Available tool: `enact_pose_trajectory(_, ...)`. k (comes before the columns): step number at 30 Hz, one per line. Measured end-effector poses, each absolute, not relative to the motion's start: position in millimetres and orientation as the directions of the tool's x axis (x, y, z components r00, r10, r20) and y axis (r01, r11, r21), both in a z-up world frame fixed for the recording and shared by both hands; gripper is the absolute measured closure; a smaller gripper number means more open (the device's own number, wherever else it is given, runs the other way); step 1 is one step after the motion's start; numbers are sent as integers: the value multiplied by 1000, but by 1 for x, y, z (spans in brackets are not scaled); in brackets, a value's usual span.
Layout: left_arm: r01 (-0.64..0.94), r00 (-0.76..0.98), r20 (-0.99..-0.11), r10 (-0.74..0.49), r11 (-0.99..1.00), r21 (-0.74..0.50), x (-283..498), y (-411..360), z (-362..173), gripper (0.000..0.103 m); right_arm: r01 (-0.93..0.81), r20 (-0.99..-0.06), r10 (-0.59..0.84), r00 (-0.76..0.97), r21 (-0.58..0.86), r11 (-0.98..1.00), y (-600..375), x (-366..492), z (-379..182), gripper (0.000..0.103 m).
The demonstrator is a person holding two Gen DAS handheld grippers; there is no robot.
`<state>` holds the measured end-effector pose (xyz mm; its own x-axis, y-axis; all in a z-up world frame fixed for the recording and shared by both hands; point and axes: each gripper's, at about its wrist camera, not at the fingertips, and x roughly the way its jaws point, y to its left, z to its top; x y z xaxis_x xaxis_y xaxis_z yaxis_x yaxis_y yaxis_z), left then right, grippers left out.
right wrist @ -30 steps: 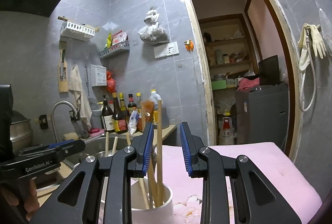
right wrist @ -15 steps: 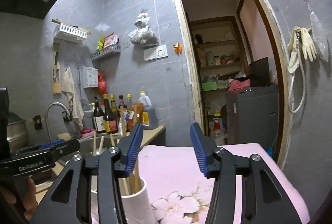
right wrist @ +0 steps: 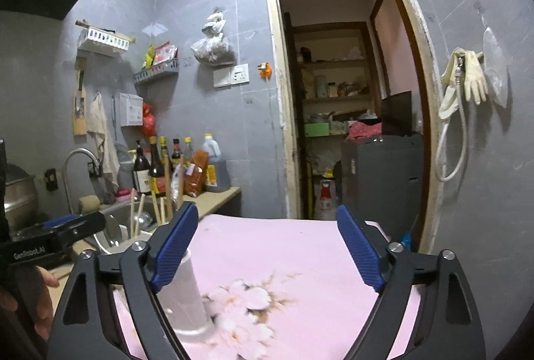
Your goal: Organize utensils
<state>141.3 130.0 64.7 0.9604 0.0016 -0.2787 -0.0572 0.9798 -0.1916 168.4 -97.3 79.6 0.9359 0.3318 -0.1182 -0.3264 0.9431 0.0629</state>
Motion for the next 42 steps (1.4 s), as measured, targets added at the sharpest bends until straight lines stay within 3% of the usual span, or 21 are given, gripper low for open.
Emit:
enact_pose_trajectory(5,-61,963,-271,11,982,-177,125,119,61,3,-312,-132,317,939,63,948,-113,153,78,0)
enact_pose_trajectory(42,16,965,-259,-34,997,-74,26,52,20,3,-191,-186,184,965,-23,981,-161,33,39,0)
